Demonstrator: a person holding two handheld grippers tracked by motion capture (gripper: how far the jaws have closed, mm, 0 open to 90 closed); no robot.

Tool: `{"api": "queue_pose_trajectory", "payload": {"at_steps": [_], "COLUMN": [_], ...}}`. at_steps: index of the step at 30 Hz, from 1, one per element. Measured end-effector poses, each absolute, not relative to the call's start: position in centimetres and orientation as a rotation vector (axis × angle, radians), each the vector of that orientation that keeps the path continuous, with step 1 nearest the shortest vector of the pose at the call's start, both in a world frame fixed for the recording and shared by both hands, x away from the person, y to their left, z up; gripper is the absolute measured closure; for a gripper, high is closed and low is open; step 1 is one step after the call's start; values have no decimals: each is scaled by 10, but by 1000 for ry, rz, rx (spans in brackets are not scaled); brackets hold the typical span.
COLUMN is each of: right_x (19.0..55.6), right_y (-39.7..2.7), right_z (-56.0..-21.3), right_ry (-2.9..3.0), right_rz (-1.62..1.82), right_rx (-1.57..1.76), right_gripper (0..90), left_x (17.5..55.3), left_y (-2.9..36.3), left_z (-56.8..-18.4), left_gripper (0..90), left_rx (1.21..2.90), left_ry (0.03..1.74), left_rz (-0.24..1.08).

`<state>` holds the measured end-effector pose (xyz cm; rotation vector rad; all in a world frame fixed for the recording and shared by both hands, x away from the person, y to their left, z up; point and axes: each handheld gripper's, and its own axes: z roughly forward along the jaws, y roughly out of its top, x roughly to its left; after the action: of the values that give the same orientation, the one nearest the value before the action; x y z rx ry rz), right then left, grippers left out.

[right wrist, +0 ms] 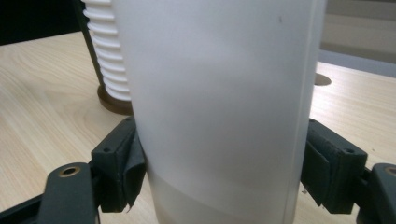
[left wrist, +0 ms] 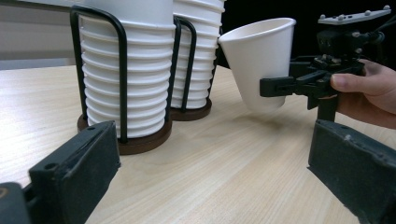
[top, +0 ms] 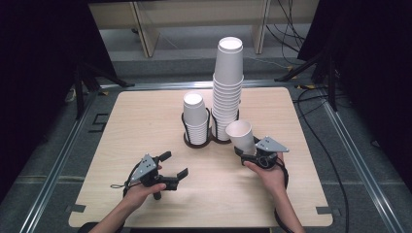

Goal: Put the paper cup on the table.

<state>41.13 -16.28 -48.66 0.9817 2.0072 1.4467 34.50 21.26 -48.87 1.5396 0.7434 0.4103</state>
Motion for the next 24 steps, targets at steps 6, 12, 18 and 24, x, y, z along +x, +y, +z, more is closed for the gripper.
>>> {"api": "queue_pose_trajectory", "payload": {"at_steps": [6,12,18,24], "right_x": [409,412,409,413], "right_y": [-164,-165,-161,-164], "right_z": [-488,-487,-487,-486], "right_ry": [2006,2052,2093,2133], "right_rz": [1407,1313,1293,1293], "right_rx": [1020,1005,1112,1066], "right_gripper": [242,240,238,228], "left_x": [345,344,345,343], "left_y": [211,211,210,210], "left_z": [-488,-489,-490,-489], "left_gripper": [18,18,18,18], "left_rx": [1548,1542,1527,1549], "left_ry": [737,737,716,737], "left_rz": [409,409,399,403]}}
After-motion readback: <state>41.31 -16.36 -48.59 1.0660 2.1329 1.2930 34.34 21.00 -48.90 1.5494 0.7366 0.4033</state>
